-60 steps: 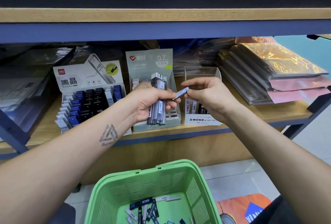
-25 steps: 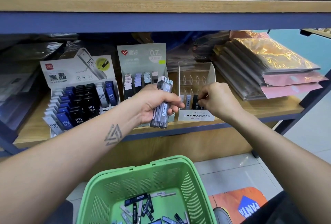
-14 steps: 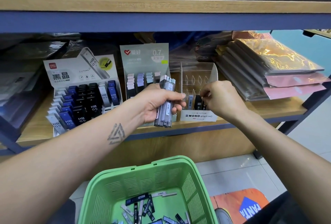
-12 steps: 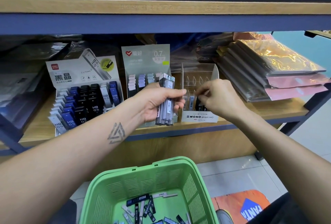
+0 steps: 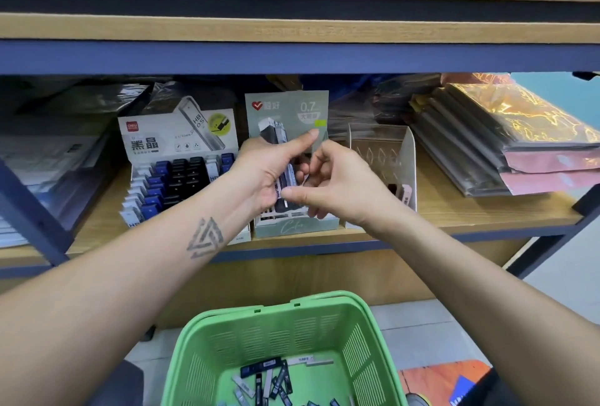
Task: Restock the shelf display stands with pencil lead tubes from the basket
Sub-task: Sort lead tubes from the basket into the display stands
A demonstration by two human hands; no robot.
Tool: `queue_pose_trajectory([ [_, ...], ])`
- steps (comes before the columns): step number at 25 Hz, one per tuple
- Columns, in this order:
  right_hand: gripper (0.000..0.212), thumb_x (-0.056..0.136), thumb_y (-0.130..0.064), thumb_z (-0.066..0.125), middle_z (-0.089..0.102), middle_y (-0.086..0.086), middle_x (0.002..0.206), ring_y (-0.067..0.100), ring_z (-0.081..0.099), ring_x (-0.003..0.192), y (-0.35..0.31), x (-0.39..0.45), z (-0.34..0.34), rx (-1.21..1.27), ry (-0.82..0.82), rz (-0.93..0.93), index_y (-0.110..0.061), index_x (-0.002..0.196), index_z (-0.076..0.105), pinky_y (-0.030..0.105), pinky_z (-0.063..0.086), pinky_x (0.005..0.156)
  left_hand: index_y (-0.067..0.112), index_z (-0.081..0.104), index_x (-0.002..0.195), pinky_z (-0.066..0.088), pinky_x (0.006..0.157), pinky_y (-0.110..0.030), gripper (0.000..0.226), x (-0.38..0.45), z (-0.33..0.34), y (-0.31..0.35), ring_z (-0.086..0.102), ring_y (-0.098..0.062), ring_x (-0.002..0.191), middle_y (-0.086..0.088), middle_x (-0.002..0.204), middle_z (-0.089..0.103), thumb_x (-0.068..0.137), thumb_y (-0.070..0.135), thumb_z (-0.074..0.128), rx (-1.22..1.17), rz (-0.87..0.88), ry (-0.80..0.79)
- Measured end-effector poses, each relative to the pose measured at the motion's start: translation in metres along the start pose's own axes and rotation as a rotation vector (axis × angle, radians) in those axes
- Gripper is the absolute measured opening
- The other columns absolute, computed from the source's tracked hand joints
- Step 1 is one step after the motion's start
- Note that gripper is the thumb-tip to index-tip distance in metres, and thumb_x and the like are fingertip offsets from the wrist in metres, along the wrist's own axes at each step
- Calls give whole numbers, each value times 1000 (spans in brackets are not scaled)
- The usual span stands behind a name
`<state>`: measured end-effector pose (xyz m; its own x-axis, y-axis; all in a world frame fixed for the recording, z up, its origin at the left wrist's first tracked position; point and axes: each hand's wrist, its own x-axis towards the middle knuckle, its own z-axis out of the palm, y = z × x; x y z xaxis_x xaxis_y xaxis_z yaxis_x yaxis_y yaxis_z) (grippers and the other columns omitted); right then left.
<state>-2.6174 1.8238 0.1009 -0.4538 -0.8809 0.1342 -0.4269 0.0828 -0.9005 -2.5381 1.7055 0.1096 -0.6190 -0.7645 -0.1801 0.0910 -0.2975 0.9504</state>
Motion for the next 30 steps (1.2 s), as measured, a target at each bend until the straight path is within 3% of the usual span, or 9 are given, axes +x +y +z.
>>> queue_pose_trajectory([
  [2,40,78,-11,85,69,7,66,24,70,55,-3,5,5,49,16,22,-1,95,50,32,56,53,6,62,82,55,47,-30,39,0,-4,3,61,-19,47,-7,54,63,71,29,92,-24,-10,20],
  [5,20,84,9,64,70,15,64,30,73,60,-10,10,10,198,-12,29,0,98,53,34,58,61,6,62,92,61,66,-56,46,1,-19,10,73,-32,66,-13,72,71,71,35,90,-70,-17,64],
  [7,20,86,14,60,70,17,65,31,73,62,-12,13,14,292,-31,30,0,101,56,32,60,61,4,61,101,60,68,-60,53,3,-28,14,75,-35,71,-16,83,74,74,39,89,-38,5,125],
  [13,22,88,14,63,73,24,77,30,74,66,-13,22,27,430,-63,88,2,107,64,27,61,65,4,64,88,45,39,-22,30,6,-68,34,61,-19,43,-20,70,71,86,29,81,48,90,173],
  [19,17,89,4,68,74,20,79,25,73,66,-17,30,49,300,-187,69,-3,105,66,27,58,58,-6,68,88,44,40,-20,11,-9,-105,52,56,-13,45,-18,76,68,82,-6,77,133,107,117],
  [22,29,87,-17,79,76,4,80,11,69,68,-35,46,63,-26,-155,-94,-12,114,68,27,55,66,-11,68,105,44,39,-20,29,-16,-123,58,56,-12,44,-16,75,66,79,-5,80,222,146,98],
  [24,41,84,-16,81,72,1,81,9,63,69,-51,62,73,-87,-151,-214,-17,122,66,29,54,73,-3,69,92,44,38,-21,18,-19,-134,61,57,-12,43,-8,64,66,78,-6,80,261,175,48],
  [26,36,83,-11,81,68,4,79,14,63,66,-63,75,81,-178,-178,-284,-19,116,69,38,57,74,2,68,86,44,38,-21,14,-19,-144,63,58,-13,44,-7,61,67,80,-5,79,254,160,34],
  [30,17,90,-9,73,70,3,81,25,72,69,-58,99,89,-350,-87,-283,-21,101,70,46,62,75,0,61,96,42,37,-17,6,-10,-168,69,56,-13,40,-15,67,66,95,3,66,105,-15,103],
])
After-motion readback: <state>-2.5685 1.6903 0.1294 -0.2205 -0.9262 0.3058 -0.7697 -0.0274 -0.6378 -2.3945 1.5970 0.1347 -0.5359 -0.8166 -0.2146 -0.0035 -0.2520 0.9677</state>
